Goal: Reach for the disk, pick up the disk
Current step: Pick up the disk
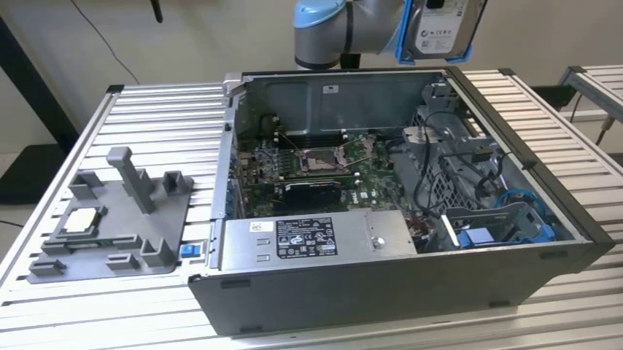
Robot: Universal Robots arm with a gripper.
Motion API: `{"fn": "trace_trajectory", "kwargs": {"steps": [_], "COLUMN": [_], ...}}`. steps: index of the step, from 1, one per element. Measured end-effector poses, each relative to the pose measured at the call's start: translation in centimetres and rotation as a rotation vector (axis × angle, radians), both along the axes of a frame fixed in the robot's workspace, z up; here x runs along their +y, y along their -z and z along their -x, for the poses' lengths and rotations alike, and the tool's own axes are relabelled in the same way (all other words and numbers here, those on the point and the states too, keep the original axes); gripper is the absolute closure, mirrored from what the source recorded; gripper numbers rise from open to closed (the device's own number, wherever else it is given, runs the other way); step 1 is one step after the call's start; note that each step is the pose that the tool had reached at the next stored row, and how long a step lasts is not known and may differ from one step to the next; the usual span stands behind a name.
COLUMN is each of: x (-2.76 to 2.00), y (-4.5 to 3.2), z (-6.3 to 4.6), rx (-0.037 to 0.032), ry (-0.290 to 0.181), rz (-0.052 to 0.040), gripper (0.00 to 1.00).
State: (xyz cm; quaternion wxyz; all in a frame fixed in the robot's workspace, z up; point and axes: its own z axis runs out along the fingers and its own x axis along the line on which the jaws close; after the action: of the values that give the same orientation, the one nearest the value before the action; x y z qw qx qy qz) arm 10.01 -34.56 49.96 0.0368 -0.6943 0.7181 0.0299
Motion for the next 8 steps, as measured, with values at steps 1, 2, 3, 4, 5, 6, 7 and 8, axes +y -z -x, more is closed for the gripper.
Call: {"fn": "trace_trajectory", "kwargs": {"steps": [1, 2, 3, 4, 5, 6, 7, 8], "x": [0.0, 0.01, 0.01, 0.0, 0.0, 0.0, 0.0, 0.0], "y": [0.0, 0.0, -0.01, -0.01, -0.01, 0.0, -0.01, -0.01], "z": [-0.08, -0.1, -0.1, -0.11, -0.14, -0.16, -0.16, -0.16], "rx": [-0.0001, 0.0, -0.0001, -0.0001, 0.0, 0.0, 0.0, -0.0001], "ry": [0.0, 0.0, 0.0, 0.0, 0.0, 0.0, 0.0, 0.0], "rz": [0.0, 0.0001, 0.0002, 0.0003, 0.0002, 0.0002, 0.0002, 0.0002], "gripper": [1.0, 1.0, 1.0, 1.0, 1.0, 1.0, 1.0, 1.0]}}
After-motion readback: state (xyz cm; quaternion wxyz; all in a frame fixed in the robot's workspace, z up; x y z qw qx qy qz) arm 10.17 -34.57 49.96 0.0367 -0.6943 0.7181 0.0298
